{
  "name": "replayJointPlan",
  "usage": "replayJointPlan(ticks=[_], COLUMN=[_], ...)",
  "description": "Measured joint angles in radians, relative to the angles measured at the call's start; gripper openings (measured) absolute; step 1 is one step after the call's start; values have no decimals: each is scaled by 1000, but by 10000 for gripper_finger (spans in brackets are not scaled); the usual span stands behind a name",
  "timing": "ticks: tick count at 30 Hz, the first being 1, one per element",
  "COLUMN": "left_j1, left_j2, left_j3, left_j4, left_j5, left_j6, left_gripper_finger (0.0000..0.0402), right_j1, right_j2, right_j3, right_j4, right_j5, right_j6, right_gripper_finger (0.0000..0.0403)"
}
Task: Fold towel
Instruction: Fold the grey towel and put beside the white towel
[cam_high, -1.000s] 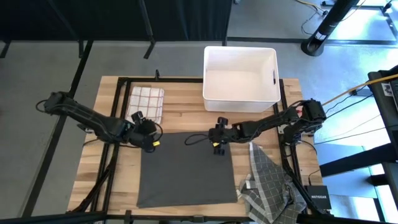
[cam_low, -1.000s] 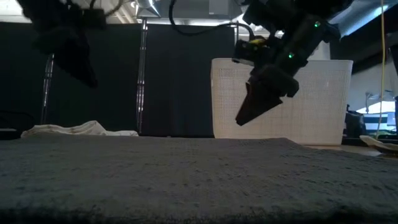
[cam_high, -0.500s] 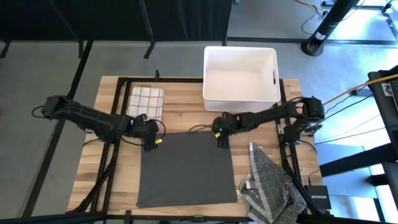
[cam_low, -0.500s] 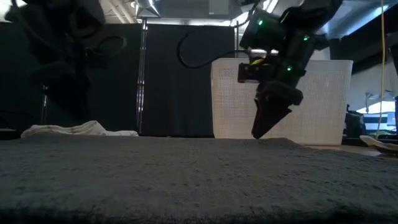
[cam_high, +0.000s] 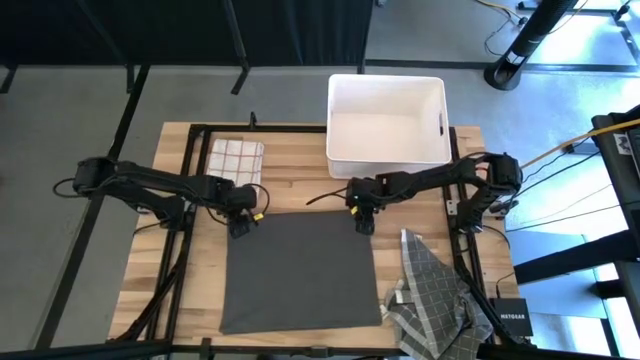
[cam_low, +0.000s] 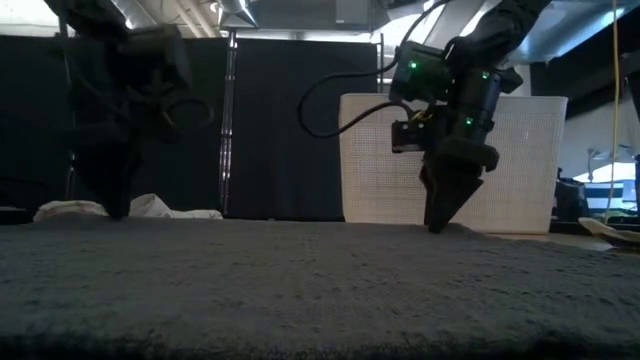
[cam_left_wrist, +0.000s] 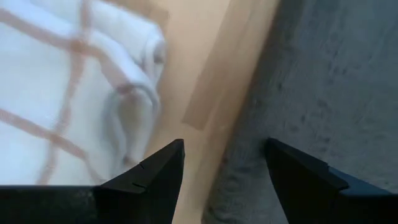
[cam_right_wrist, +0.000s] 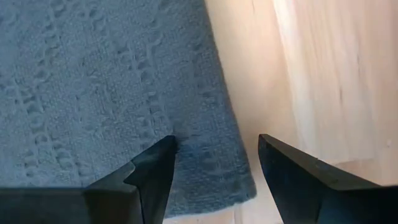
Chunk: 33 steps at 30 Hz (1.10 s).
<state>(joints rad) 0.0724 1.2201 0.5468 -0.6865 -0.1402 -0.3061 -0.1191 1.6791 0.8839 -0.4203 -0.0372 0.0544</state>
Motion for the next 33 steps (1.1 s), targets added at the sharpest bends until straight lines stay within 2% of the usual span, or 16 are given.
replayJointPlan(ticks=[7,11,15,20,31,33], left_j1=[11,9,9,-3,-14,-22], left_j2=[131,138,123,122,121,121], left_j3=[8,8,4,2,2,5], left_j4=[3,-15,-20,-34,-37,-39], left_j5=[70,76,79,131,156,151], left_j6=[4,-26,-37,-98,-50,-48], left_gripper_finger=[217,217,208,158,19,6], right_j1=[0,1,0,1,3,18], right_j2=[0,0,0,0,0,-1], right_j3=[-11,-11,-11,-11,-11,-10], right_j4=[1,4,4,4,4,0], right_j5=[-14,-31,-33,-33,-8,-2], right_j6=[-5,-8,-15,-16,-40,-53], right_gripper_finger=[231,227,204,150,14,9])
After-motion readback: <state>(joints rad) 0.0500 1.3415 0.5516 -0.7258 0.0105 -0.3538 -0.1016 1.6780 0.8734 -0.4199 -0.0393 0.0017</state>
